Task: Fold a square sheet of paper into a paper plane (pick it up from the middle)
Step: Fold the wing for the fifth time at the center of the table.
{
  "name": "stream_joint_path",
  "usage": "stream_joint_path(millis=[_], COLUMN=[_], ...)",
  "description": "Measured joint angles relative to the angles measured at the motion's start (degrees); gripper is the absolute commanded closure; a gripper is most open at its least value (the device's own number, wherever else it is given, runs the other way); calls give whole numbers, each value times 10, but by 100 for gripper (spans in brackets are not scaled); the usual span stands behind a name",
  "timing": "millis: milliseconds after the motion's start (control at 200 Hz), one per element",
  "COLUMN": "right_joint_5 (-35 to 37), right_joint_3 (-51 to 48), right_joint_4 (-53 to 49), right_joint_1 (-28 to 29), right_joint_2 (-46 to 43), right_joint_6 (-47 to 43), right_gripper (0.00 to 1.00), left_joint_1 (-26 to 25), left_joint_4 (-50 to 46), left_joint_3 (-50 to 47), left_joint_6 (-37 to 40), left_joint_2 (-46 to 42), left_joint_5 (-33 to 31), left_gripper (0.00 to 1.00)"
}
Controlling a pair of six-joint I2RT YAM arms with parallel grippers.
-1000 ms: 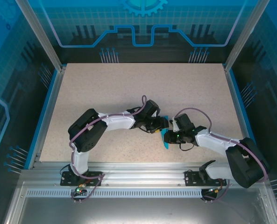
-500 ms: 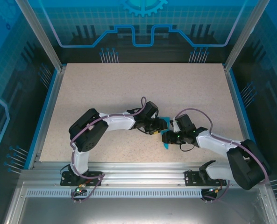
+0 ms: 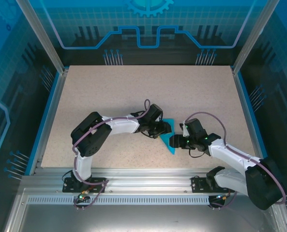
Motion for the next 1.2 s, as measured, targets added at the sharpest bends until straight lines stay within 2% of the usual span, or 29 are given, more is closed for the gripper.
stream_joint_path(millis=[85,195,305,400,575,730,885,1200], right_joint_5=[-9,-5,13,41,139,233,282,334], right_joint_3=[0,0,0,0,1,10,28,51], right_joint_4=[0,0,2,5,15,14,15,14], right_joint_1=[0,8,31,66,170,217,235,255], right_joint_2=[-1,-17,-40,-43,-31,2,30,81], right_joint_6=[-2,-6,-15,-22,-44,-63,-85,-108], right_gripper=[41,45,53,52,46,46,52,72], left_joint_1=[0,0,0,2,9,14,14,15], left_joint_4=[-1,-3,-13,-28,-55,-70,-76,-87], left_joint_3=[0,1,7,20,45,54,57,60], left_joint_6=[0,0,2,2,5,5,5,6], left_joint_2=[0,0,0,0,0,0,0,1], left_joint_5=[0,0,0,0,1,1,2,4], left_gripper=[59,72,82,92,94,94,94,93])
